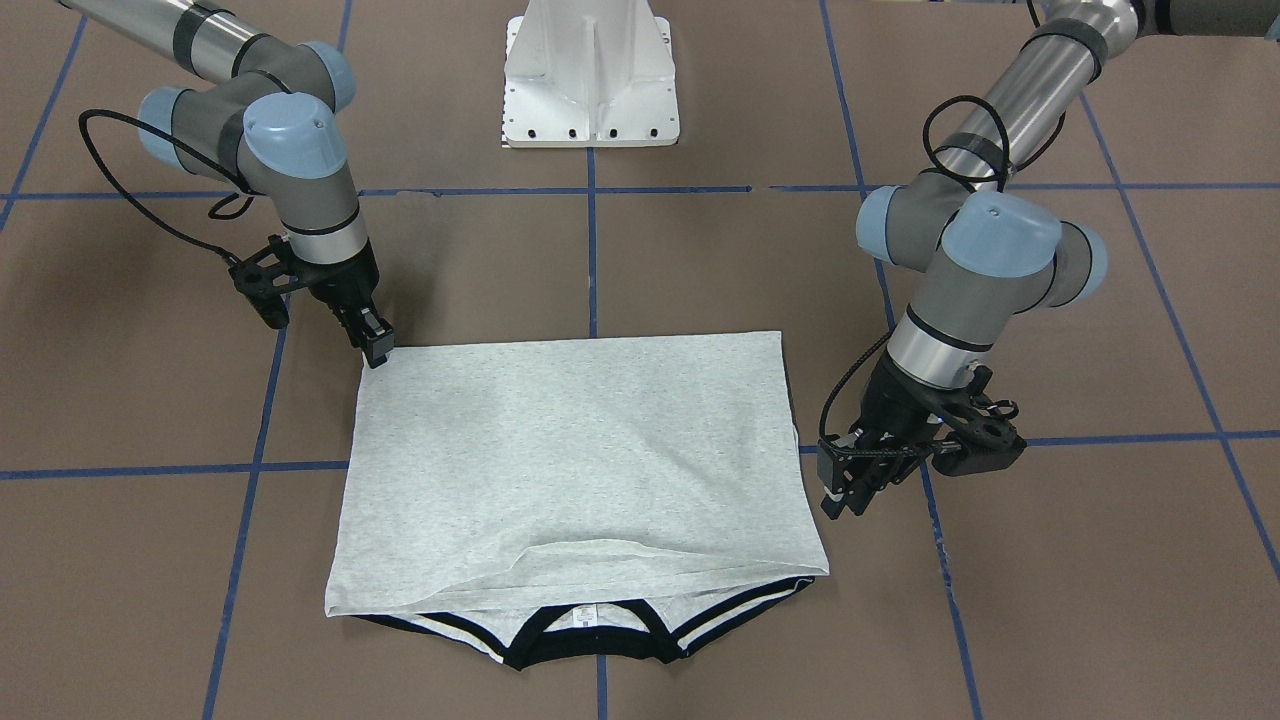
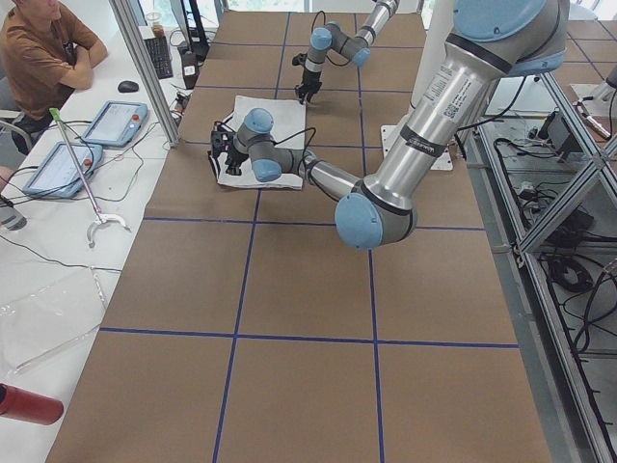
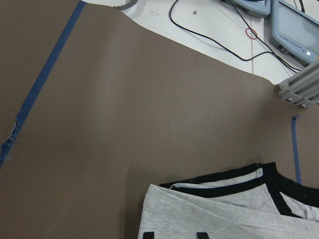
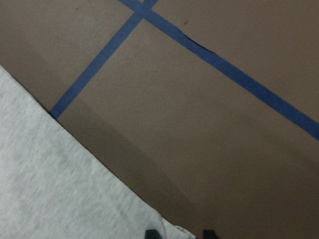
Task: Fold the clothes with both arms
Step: 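Lower the right gripper to the folded shirt corner nearest it and grasp, then drag the folded shirt corner toward the robot with the right gripper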
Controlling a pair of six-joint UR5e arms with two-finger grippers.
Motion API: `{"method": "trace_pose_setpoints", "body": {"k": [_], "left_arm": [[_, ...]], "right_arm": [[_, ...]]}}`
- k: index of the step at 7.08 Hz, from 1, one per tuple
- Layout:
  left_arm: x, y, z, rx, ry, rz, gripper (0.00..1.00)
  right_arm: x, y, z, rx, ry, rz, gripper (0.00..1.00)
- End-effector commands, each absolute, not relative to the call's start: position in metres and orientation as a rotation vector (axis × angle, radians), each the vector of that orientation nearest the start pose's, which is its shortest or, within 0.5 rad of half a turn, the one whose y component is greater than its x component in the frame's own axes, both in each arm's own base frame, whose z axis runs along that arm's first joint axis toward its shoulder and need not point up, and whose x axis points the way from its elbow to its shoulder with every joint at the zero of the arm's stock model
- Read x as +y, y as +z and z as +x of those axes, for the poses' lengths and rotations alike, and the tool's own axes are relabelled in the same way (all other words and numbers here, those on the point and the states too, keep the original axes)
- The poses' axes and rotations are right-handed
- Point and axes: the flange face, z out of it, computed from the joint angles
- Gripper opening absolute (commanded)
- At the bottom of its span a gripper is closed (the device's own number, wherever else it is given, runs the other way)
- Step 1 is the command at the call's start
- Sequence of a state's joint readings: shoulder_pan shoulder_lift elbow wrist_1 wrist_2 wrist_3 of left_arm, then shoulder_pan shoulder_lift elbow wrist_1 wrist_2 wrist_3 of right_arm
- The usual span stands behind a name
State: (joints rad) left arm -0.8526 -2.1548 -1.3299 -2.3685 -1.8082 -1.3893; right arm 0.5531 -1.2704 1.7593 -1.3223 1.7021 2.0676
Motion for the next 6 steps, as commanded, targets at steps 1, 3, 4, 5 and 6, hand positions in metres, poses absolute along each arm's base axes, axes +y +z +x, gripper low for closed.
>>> {"method": "trace_pose_setpoints", "body": {"k": [1,3,4,5,6], "left_arm": [[-0.623,0.339,0.400,1.098,-0.461,0.378,0.40],[-0.623,0.340,0.400,1.097,-0.463,0.377,0.40],[-0.623,0.339,0.400,1.099,-0.462,0.376,0.40],[-0.623,0.338,0.400,1.102,-0.460,0.376,0.40],[-0.621,0.333,0.399,1.108,-0.458,0.381,0.40]], "right_arm": [[-0.423,0.378,-0.456,-0.792,0.951,-0.112,0.00],[-0.418,0.369,-0.444,-0.812,0.940,-0.137,0.00],[-0.398,0.369,-0.420,-0.820,0.930,-0.157,0.00],[-0.371,0.365,-0.395,-0.836,0.901,-0.198,0.00],[-0.324,0.354,-0.387,-0.840,0.810,-0.302,0.00]]}}
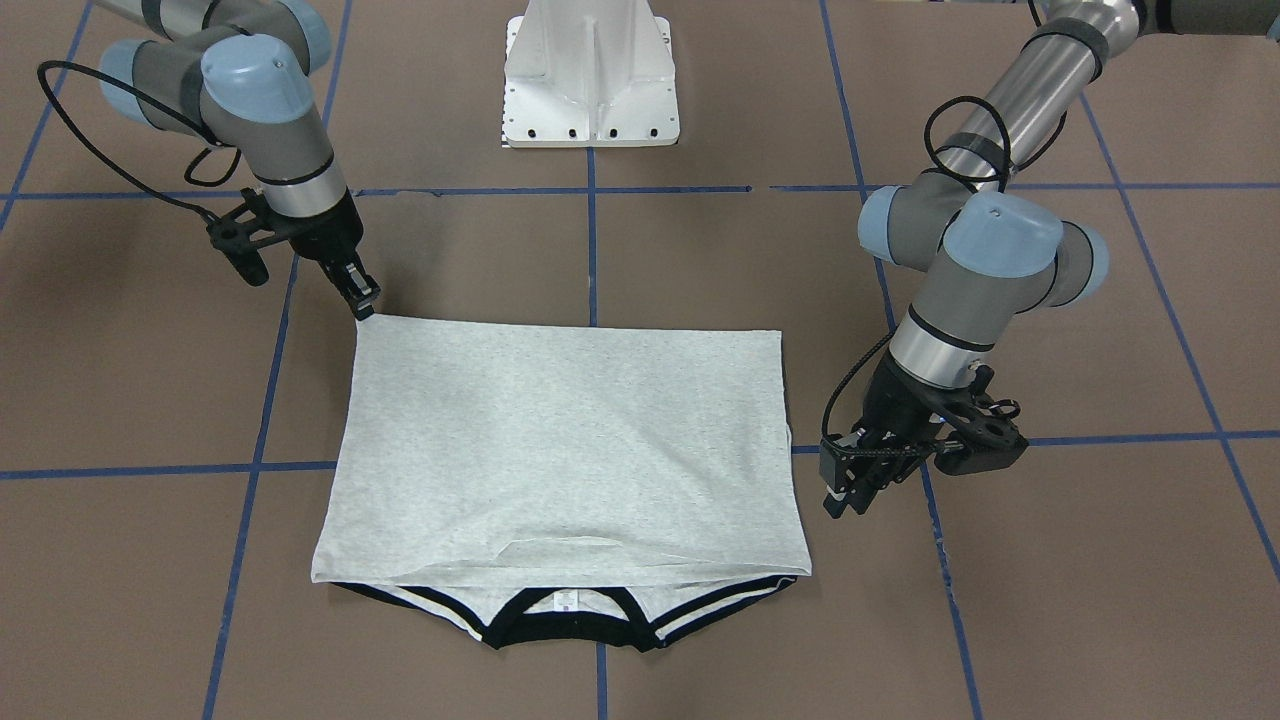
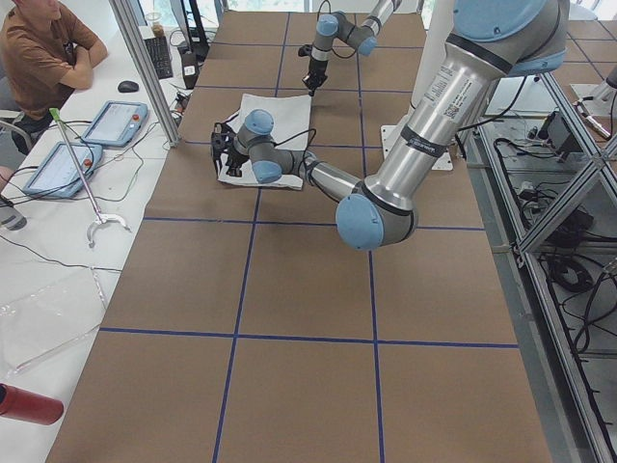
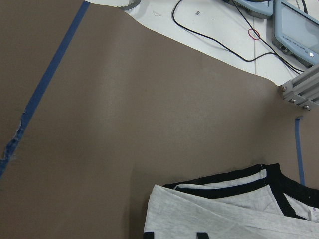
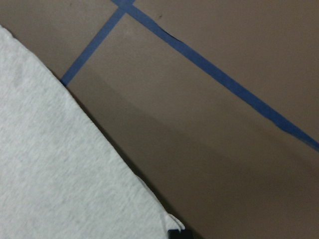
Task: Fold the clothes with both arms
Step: 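Drag the folded shirt corner toward the robot with the right gripper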
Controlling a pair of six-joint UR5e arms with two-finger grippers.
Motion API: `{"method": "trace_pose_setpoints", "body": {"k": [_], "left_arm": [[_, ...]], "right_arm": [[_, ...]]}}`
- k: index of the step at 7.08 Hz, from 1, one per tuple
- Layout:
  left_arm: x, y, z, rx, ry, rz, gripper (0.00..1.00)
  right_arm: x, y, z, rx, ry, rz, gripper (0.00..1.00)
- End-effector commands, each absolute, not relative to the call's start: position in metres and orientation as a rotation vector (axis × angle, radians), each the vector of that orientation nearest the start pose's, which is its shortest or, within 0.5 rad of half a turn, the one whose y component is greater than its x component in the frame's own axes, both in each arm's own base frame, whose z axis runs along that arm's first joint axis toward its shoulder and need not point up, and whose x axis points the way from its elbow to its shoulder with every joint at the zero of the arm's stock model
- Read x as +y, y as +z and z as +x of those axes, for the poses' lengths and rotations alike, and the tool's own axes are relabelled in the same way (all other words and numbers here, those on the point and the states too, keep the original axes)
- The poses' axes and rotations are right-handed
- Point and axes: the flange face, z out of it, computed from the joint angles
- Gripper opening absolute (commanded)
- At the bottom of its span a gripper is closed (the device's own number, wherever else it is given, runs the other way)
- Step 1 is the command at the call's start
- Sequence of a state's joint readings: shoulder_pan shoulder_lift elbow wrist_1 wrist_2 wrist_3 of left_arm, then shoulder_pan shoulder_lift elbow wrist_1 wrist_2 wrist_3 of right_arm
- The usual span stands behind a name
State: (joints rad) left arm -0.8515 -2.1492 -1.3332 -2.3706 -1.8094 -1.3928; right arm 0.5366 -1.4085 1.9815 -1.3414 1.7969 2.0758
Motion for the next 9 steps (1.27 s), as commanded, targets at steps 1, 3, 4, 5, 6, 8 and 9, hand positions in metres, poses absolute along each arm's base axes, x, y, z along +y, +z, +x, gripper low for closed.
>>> {"method": "trace_pose_setpoints", "body": {"k": [1,3,4,5,6,8,9], "left_arm": [[-0.612,0.322,0.395,1.131,-0.448,0.388,0.40],[-0.572,0.319,0.376,1.198,-0.377,0.331,0.40],[-0.557,0.310,0.365,1.223,-0.362,0.334,0.45],[-0.535,0.298,0.353,1.278,-0.352,0.280,0.47],[-0.521,0.300,0.352,1.296,-0.363,0.233,0.47],[-0.469,0.306,0.393,1.313,-0.374,0.095,0.65],[-0.434,0.293,0.406,1.345,-0.360,0.030,0.71]], "right_arm": [[-0.271,0.335,-0.400,-0.822,0.695,-0.377,0.00],[-0.167,0.291,-0.408,-0.755,0.507,-0.509,0.00],[-0.119,0.283,-0.410,-0.742,0.406,-0.550,0.00],[-0.095,0.278,-0.413,-0.736,0.350,-0.573,0.00],[-0.088,0.277,-0.415,-0.733,0.336,-0.580,0.99],[-0.146,0.278,-0.400,-0.776,0.456,-0.524,1.00],[-0.184,0.284,-0.393,-0.787,0.543,-0.486,1.00]]}}
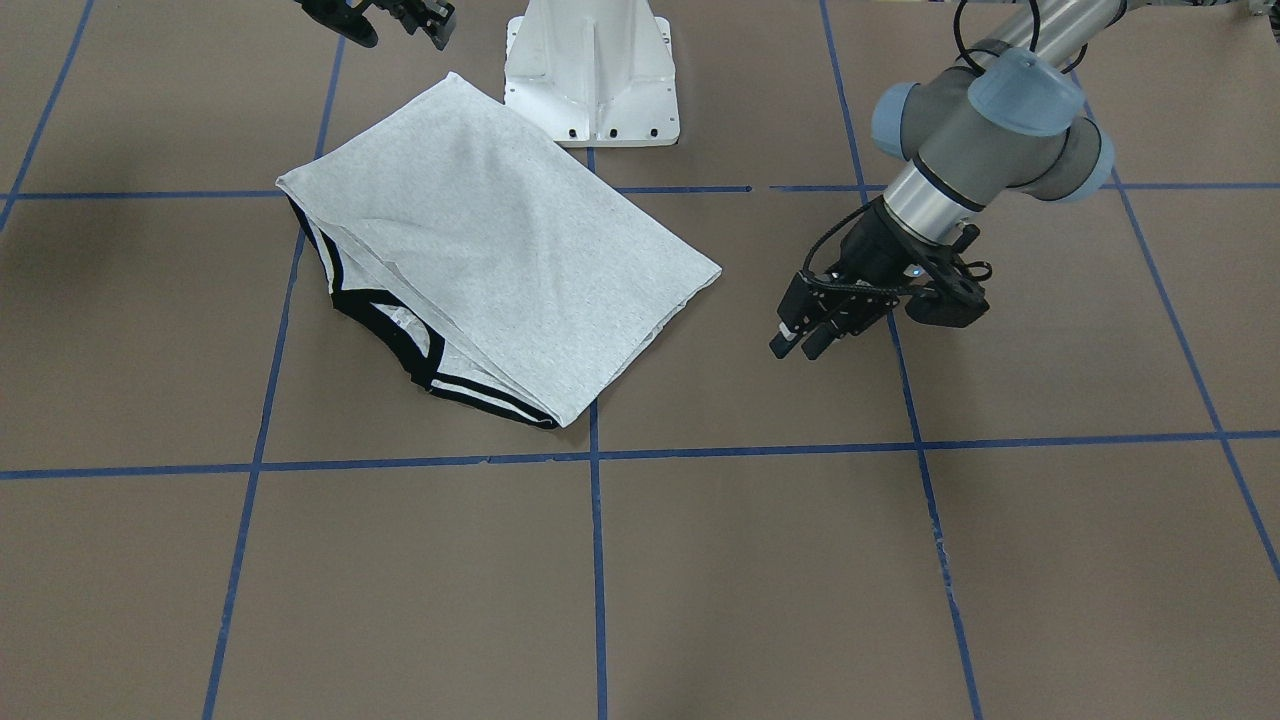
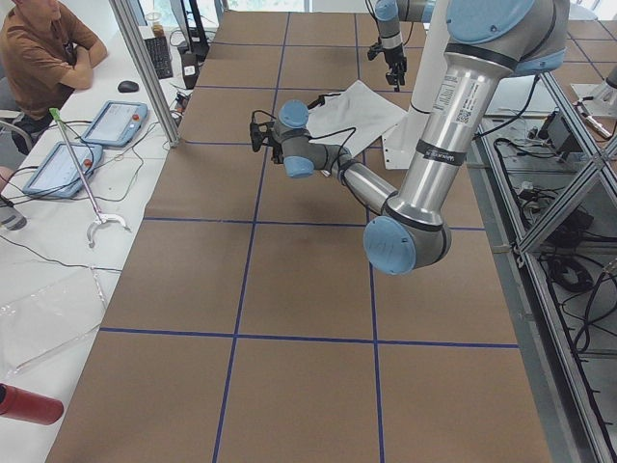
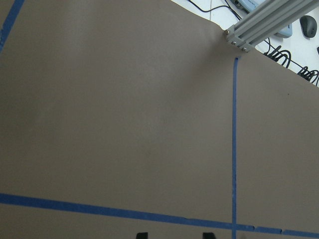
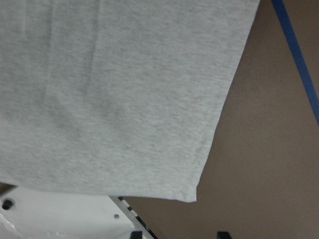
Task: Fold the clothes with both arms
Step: 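Drag the folded shirt corner toward the robot with the right gripper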
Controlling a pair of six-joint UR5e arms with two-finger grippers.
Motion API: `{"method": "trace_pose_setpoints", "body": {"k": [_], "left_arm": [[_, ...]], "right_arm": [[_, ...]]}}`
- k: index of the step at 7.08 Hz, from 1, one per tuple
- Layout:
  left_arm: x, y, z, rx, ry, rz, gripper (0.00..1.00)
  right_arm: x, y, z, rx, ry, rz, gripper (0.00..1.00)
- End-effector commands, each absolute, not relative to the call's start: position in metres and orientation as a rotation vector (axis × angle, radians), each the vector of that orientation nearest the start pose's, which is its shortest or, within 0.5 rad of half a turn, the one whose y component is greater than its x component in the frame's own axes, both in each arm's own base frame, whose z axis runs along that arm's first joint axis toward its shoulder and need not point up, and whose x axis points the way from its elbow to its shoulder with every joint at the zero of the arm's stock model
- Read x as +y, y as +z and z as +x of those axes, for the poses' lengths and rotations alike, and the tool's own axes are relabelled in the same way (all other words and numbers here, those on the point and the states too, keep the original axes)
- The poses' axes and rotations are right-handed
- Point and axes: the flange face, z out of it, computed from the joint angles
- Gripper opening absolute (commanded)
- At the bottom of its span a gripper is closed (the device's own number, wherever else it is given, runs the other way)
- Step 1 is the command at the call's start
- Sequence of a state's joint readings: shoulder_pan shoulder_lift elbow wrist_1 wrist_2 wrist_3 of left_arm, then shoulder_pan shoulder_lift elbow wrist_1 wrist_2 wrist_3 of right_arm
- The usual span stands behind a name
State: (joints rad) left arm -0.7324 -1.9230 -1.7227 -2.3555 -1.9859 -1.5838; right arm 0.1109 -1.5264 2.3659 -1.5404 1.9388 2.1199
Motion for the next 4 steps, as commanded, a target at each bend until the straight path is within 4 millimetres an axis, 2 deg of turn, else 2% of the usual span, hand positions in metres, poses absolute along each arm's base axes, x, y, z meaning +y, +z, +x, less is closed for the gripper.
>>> {"method": "trace_pose_setpoints", "body": {"k": [1,2,3,4], "left_arm": [[-0.395,0.289,0.426,1.338,-0.355,-0.063,0.90],[-0.374,0.291,0.445,1.316,-0.327,-0.102,0.98],[-0.355,0.284,0.458,1.323,-0.311,-0.090,0.98],[-0.326,0.289,0.486,1.285,-0.325,-0.061,0.96]], "right_arm": [[-0.245,0.288,-0.379,-0.813,0.673,-0.444,1.00],[-0.308,0.280,-0.363,-0.865,0.768,-0.375,1.00],[-0.367,0.275,-0.352,-0.902,0.816,-0.232,1.00],[-0.403,0.287,-0.341,-0.887,0.781,-0.138,1.00]]}}
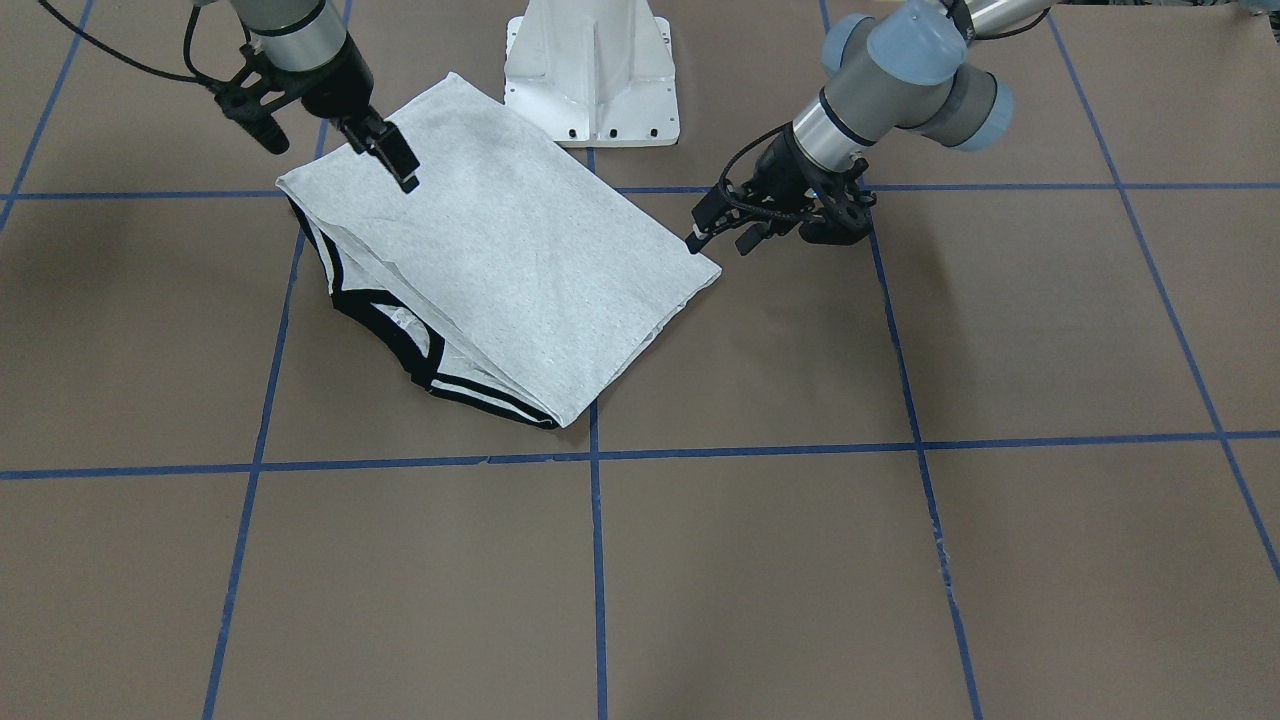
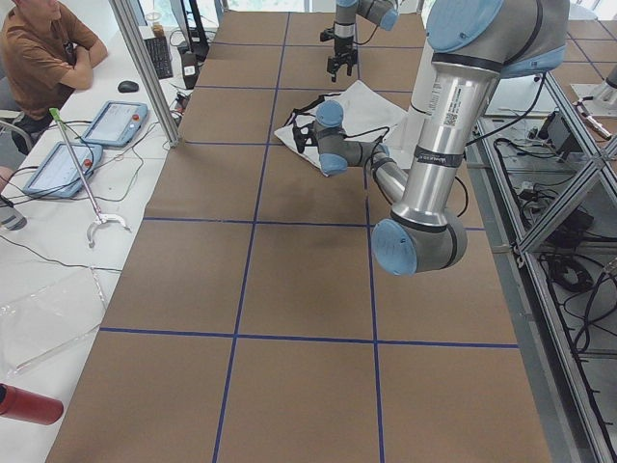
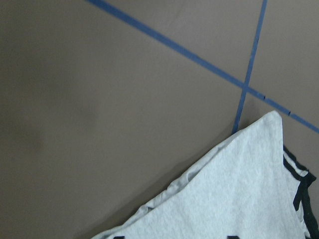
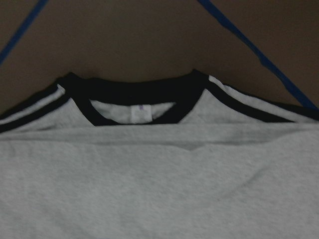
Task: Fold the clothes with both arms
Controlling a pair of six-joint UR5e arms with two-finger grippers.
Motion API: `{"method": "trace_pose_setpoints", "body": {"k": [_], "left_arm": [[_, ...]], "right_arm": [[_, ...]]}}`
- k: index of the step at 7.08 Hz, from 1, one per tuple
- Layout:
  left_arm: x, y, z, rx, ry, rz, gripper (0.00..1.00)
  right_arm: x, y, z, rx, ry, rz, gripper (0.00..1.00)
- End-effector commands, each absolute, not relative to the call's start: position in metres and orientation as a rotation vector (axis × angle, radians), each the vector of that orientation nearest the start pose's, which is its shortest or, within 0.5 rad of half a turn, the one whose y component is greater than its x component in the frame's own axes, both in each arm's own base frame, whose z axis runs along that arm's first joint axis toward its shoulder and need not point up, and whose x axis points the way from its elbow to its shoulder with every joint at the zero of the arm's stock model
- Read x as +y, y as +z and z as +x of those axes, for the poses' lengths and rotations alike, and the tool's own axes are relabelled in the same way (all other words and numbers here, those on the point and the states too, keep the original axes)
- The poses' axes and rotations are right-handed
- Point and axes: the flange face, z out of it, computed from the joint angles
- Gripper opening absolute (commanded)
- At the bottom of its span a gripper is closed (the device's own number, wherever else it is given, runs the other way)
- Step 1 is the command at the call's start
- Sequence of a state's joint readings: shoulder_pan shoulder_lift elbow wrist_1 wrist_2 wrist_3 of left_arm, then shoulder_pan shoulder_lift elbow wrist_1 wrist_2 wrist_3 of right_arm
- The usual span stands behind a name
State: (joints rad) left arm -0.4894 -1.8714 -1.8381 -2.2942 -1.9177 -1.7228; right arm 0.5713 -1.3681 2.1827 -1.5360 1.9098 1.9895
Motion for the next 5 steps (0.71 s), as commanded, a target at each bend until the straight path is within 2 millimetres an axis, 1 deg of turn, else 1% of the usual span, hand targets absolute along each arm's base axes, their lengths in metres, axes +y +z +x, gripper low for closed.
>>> {"method": "trace_pose_setpoints", "body": {"k": [1,2,3,4,5], "left_arm": [[-0.316,0.285,0.501,1.182,-0.376,-0.030,0.99],[-0.315,0.281,0.503,1.178,-0.381,-0.046,0.99],[-0.314,0.290,0.516,1.138,-0.388,-0.049,0.99],[-0.316,0.301,0.518,1.095,-0.398,-0.050,0.99],[-0.322,0.315,0.526,1.061,-0.414,-0.034,0.96]], "right_arm": [[-0.433,0.291,-0.323,-0.879,0.752,-0.072,1.00],[-0.442,0.295,-0.316,-0.872,0.762,-0.061,1.00],[-0.443,0.295,-0.316,-0.872,0.763,-0.063,1.00],[-0.444,0.298,-0.319,-0.865,0.765,-0.065,1.00],[-0.444,0.301,-0.320,-0.858,0.767,-0.066,1.00]]}}
